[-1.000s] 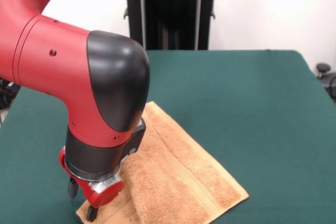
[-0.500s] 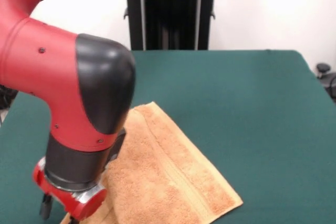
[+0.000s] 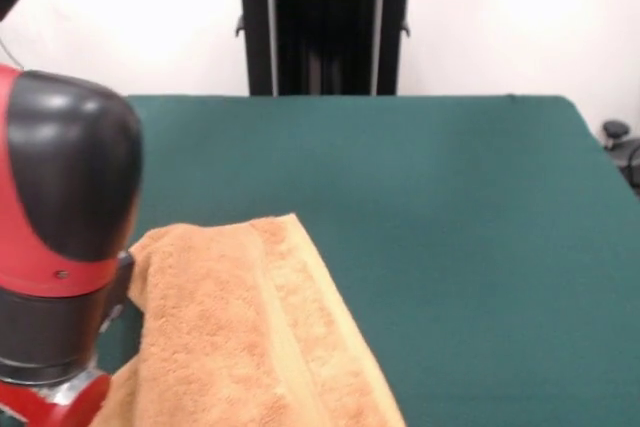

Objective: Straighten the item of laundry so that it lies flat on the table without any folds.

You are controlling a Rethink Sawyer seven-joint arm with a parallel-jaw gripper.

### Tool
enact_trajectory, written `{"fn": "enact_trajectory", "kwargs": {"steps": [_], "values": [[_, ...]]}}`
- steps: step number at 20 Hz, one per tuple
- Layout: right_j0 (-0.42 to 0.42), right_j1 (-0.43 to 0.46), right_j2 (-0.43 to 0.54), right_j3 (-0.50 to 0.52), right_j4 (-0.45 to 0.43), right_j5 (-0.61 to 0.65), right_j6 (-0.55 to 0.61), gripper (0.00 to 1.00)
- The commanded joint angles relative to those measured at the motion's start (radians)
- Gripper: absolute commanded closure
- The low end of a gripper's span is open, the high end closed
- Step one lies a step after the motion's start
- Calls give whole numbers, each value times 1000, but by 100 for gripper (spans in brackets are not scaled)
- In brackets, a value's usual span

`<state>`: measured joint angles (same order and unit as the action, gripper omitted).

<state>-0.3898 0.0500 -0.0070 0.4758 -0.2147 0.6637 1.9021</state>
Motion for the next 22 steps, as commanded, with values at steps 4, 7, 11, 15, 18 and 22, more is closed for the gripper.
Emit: {"fn": "enact_trajectory", "kwargs": {"steps": [4,7,11,15,18,22], "values": [[-52,172,119,93,-89,-4,-379,0],[-39,169,99,101,-85,-11,-324,0],[-21,152,71,142,-103,-108,-239,0],[-17,141,66,169,-118,-199,-218,100],[-5,145,43,164,-112,-184,-177,100],[37,157,-34,131,-103,-105,-44,100]]}}
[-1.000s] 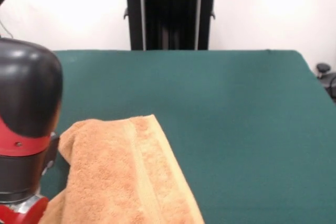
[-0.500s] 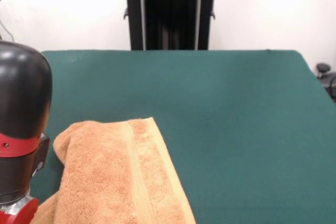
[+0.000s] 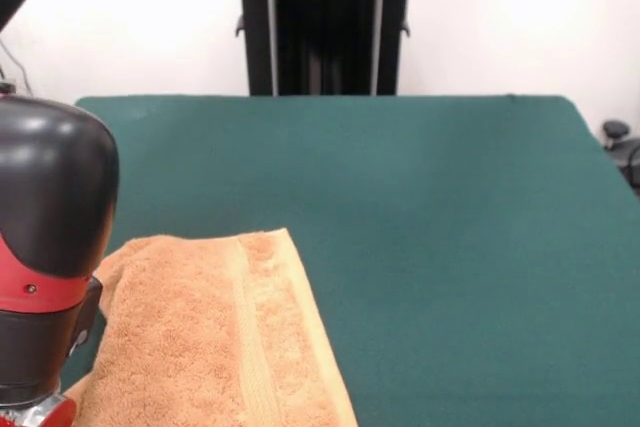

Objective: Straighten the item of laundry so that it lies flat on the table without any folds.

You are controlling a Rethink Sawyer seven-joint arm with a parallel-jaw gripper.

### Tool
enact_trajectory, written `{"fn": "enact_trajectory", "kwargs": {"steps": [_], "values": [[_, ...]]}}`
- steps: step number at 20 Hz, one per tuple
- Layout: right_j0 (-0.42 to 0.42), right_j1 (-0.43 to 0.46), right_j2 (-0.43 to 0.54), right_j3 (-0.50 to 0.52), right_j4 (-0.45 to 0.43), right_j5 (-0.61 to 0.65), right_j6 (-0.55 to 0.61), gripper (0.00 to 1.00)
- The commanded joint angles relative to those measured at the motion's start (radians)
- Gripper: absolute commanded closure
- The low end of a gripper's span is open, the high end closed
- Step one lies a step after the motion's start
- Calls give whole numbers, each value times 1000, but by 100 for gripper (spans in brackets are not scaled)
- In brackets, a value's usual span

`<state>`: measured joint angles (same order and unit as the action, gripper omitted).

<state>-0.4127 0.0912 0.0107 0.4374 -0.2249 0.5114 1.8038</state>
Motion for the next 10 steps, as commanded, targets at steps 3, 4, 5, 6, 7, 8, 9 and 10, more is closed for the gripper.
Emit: {"fn": "enact_trajectory", "kwargs": {"steps": [3,4,5,6,7,8,9,10], "values": [[85,96,-89,194,-74,102,103,100],[90,86,-94,209,-61,116,118,100],[100,80,-108,216,-51,149,146,100],[108,70,-119,227,-38,186,161,100],[112,48,-119,262,-24,182,177,100],[126,26,-136,291,-18,193,198,100],[141,4,-154,313,-11,226,210,100],[156,-20,-172,333,2,276,231,100]]}}
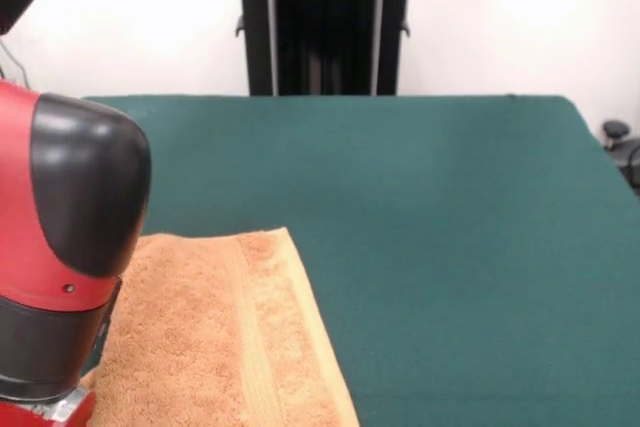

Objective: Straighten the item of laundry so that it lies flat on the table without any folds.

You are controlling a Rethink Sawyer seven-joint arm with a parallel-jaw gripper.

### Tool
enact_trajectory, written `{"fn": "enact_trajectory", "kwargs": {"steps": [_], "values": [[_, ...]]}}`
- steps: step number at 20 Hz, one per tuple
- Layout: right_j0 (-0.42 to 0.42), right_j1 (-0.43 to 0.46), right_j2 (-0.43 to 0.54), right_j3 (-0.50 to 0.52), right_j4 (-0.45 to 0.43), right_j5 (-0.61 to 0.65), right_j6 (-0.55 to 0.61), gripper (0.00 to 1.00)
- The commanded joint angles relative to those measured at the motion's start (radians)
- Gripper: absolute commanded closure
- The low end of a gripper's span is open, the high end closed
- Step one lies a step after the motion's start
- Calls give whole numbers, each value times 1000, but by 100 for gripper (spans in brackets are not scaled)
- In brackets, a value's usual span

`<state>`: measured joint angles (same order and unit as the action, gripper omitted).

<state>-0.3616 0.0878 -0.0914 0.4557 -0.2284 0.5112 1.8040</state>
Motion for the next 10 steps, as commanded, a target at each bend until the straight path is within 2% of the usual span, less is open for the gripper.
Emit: {"fn": "enact_trajectory", "kwargs": {"steps": [1,3,6,10], "values": [[115,-43,-76,339,22,321,230,100],[131,-105,-80,400,55,381,231,100],[149,-190,-72,497,98,397,268,100],[182,-234,-93,507,131,489,288,100]]}}
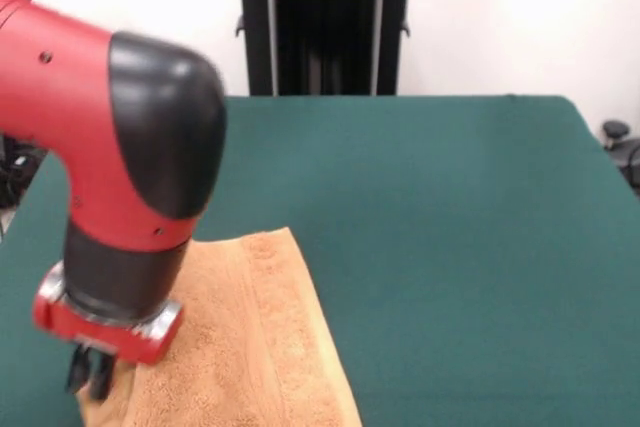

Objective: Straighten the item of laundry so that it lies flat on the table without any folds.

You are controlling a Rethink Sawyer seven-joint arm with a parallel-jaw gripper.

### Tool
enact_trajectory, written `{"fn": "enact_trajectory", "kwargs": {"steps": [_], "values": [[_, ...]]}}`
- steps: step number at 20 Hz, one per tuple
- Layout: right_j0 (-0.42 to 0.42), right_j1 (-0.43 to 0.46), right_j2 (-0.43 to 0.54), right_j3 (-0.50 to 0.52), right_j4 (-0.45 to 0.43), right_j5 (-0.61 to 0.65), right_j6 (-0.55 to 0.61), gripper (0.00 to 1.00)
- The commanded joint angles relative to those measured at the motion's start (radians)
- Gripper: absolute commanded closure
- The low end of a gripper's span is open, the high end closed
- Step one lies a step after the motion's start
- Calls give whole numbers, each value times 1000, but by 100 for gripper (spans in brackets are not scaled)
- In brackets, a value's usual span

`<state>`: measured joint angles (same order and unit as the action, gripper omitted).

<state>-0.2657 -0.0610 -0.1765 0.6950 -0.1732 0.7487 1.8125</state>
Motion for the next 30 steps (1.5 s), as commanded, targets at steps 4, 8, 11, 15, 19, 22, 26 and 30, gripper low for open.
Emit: {"fn": "enact_trajectory", "kwargs": {"steps": [4,8,11,15,19,22,26,30], "values": [[99,-98,-19,230,106,356,278,100],[119,-123,-36,208,118,436,296,100],[117,-121,-27,214,136,422,310,100],[113,-107,-9,255,158,350,334,100],[120,-97,-13,262,170,328,342,100],[121,-91,-15,260,178,330,338,100],[110,-85,-9,264,180,292,305,100],[71,-82,9,273,186,272,232,100]]}}
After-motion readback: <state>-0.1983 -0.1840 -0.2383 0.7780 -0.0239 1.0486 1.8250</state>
